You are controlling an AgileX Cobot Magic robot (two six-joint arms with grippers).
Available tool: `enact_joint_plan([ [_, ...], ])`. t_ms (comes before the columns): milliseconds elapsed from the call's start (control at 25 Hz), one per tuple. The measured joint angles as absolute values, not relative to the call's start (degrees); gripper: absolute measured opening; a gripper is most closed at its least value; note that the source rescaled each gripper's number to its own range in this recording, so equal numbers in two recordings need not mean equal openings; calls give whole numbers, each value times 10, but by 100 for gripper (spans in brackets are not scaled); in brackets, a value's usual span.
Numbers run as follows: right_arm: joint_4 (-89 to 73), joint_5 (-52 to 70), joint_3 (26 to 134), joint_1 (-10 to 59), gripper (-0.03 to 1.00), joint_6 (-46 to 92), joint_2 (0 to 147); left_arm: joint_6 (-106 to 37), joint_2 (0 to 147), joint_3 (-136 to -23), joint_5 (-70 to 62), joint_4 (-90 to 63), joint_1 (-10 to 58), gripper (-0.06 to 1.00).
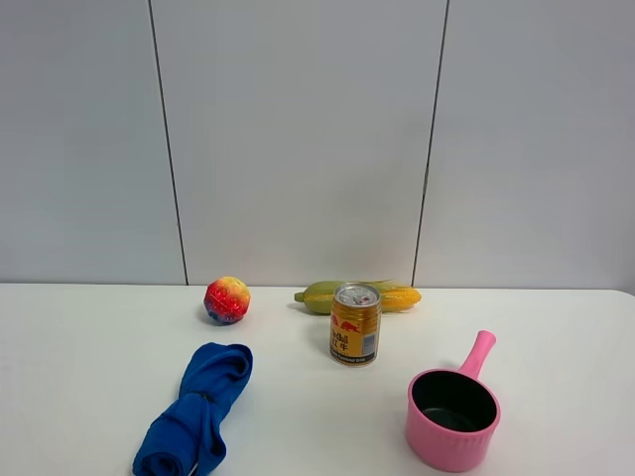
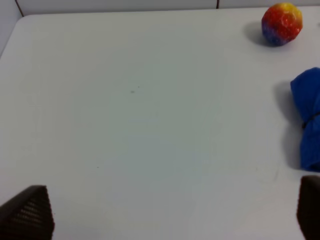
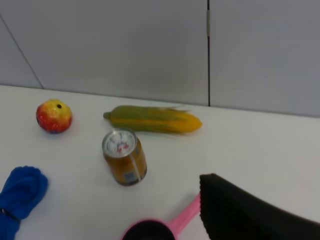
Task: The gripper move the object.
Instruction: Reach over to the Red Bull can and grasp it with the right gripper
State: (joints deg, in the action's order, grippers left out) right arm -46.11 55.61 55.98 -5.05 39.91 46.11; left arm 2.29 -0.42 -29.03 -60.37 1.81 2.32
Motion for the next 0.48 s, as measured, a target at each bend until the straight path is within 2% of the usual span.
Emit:
enact_joint_plan([
  [80,-471,551,587,-46,57,427,517,23,-4,-290,-604,18,23,100],
  [240,-448,516,642,29,89,440,616,23,-4,-290,-604,18,23,100],
  [280,-428,503,658,60,93,433,640,23,-4,-290,-604,18,23,100],
  [480,-306,428,746,193,100,315,791,23,-4,-290,-604,18,23,100],
])
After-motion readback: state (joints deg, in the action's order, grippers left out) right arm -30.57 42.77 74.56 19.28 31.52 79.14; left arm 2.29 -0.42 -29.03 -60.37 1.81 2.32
